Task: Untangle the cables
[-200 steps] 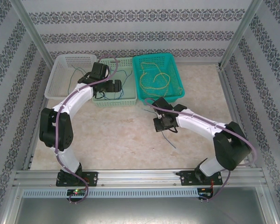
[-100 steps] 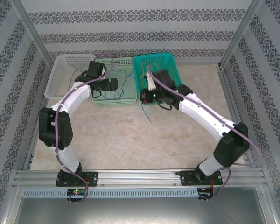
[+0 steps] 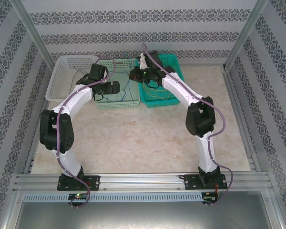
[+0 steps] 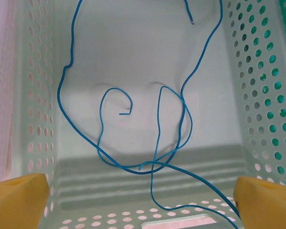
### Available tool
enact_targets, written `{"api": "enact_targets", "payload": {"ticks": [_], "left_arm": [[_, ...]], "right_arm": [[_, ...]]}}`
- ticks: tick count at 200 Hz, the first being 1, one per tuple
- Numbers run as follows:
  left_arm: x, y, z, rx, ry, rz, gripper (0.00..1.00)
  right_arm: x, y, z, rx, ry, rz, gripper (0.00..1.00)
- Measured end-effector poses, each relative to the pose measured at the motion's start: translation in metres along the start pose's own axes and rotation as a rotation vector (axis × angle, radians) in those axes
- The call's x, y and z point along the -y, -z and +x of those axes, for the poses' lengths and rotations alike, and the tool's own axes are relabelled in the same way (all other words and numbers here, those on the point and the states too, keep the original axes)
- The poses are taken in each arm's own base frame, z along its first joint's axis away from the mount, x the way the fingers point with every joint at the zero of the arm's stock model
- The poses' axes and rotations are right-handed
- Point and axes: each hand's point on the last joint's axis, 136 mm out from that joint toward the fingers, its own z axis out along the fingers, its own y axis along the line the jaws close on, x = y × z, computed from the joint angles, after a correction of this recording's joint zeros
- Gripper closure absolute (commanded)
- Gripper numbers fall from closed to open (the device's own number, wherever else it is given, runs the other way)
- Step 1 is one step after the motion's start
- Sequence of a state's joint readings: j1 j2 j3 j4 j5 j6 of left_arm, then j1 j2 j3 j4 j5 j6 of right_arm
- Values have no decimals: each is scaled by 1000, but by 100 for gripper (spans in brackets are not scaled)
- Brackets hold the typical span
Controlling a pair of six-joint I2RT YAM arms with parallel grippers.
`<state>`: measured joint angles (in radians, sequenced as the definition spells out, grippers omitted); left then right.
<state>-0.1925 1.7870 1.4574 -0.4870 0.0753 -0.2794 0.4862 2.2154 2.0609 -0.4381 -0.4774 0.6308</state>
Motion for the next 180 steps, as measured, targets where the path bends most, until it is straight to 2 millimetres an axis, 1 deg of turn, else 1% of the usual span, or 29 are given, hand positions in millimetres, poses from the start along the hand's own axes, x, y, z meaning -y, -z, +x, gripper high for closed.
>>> {"api": "enact_targets", "payload": {"ticks": [16,41,55,114,132,140,144,149,155,158,174,180], "left_arm": [[-1,-1,3,-4,10,-1,0],[-3,-2,6,-8,21,-3,0],[-3,-2,6,-9,25,-2,0],[-4,-2,5,-4,34,-2,0],[-5,0,1,4,36,-2,0],[-5,1,-2,11,38,-2,0],[-5,1,-4,15,39,-2,0],[-6,2,-6,19,40,-4,0],[-6,2,-7,23,41,-4,0],[-6,3,-8,24,42,-4,0],[-6,4,-10,30,43,-4,0],[-6,4,-10,30,43,-4,1]], "right_arm": [[18,-19,5,-31,-42,16,100],[32,-40,8,-55,-86,20,100],[35,-48,7,-59,-104,14,97],[36,-72,-11,-34,-147,-18,98],[39,-76,-11,-37,-166,-13,97],[42,-77,-10,-43,-174,-8,93],[43,-78,-9,-47,-176,-5,89],[45,-79,-6,-55,-184,2,80],[48,-80,-4,-62,-187,9,65],[49,-80,-2,-68,-191,14,61],[55,-81,4,-86,-199,38,57],[56,-81,4,-86,-197,43,54]]}}
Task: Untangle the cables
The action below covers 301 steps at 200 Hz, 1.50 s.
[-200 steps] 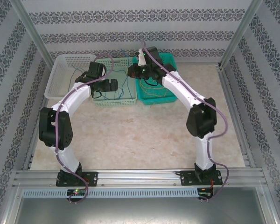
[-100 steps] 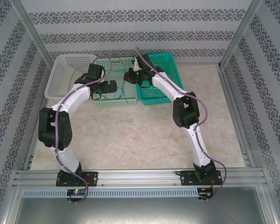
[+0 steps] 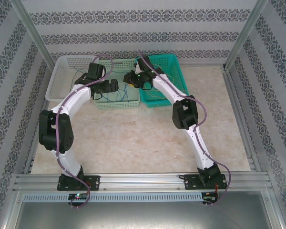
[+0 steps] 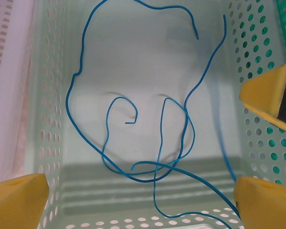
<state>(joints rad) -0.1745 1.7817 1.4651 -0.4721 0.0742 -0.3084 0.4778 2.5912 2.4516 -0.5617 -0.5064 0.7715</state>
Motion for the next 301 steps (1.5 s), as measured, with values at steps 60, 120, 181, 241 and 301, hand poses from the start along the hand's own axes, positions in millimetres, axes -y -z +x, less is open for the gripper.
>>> {"api": "enact_targets", "payload": {"ticks": [60,120,181,241,301], "left_arm": [[-3,2,-5,14,-4,-20,0],[-15,-7,-18,17,21,-35,0],[-16,-10,-17,4,25,-27,0],[-20,-10,-13,-20,44,-8,0],[-21,-9,-14,-23,62,3,0]], "right_arm": [[8,2,4,-8,29,25,48],[-30,39,27,0,183,-5,62],[-66,34,54,-20,402,-87,50],[-54,24,69,-53,458,-95,47],[-60,19,67,-25,493,-150,48]]}}
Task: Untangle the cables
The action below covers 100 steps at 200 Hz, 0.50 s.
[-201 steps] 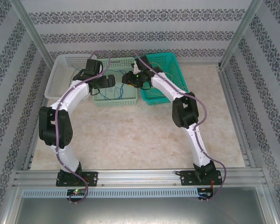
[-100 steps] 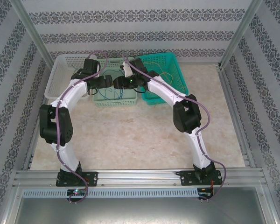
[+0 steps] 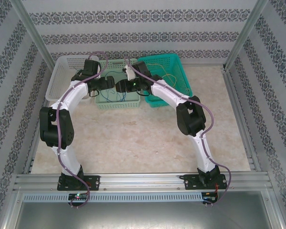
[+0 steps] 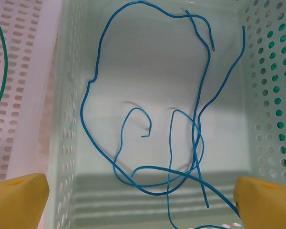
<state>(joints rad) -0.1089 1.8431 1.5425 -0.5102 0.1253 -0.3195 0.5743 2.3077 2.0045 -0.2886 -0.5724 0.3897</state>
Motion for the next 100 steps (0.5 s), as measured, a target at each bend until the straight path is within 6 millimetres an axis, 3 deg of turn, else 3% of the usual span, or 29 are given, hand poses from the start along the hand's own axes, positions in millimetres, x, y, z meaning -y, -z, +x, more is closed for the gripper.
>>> {"api": "enact_targets", "payload": {"ticks": [25,76,100], "left_arm": [[3,0,1,-6,9,20,0],[4,1,1,-15,40,53,0],[2,1,-1,-12,44,49,0]], "right_arm": [[2,-6,10,-10,-4,-18,54],[-2,-11,9,9,-28,-36,100],[3,-11,10,11,-32,-8,100]]}}
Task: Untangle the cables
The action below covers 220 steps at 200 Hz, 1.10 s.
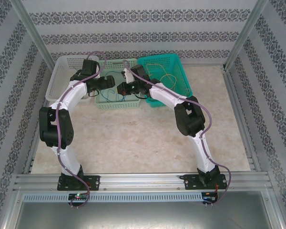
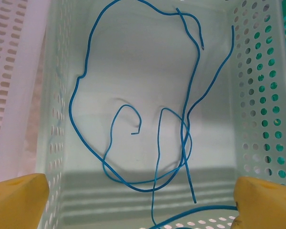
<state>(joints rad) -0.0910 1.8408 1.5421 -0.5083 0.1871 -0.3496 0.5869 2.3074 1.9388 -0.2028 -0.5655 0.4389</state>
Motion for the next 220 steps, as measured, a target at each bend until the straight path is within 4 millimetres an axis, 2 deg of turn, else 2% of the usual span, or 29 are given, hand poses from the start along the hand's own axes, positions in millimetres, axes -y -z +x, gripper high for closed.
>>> {"api": "enact_targets", "payload": {"ticks": [23,48,52,65,70,82,104,117,138,152,186,205,220], "left_arm": [[-9,8,-5,23,22,-12,0],[-12,29,-17,84,47,-7,0],[-11,33,-19,97,50,-3,0],[-8,45,-24,129,54,9,0],[-7,50,-26,140,55,14,0],[-5,58,-28,159,57,22,0],[-5,59,-26,170,60,26,0],[-9,53,-18,151,64,18,0],[-15,45,-4,116,69,1,0],[-16,45,-3,115,69,-4,0],[-22,44,2,116,71,-23,0],[-31,49,15,118,73,-56,0],[-39,58,24,139,64,-85,0]], "right_arm": [[7,1,4,-15,-19,33,100],[14,1,9,-41,-42,73,99],[15,1,8,-42,-45,77,88],[18,3,7,-47,-56,88,39],[19,3,7,-49,-58,91,27],[19,4,6,-52,-58,97,20],[17,7,3,-53,-48,107,15],[19,9,4,-56,-38,127,3],[24,15,8,-72,-20,182,2],[24,22,7,-80,4,221,2],[10,38,-3,-66,73,273,2],[-2,54,-2,-50,109,275,2],[-8,76,6,-19,162,309,2]]}}
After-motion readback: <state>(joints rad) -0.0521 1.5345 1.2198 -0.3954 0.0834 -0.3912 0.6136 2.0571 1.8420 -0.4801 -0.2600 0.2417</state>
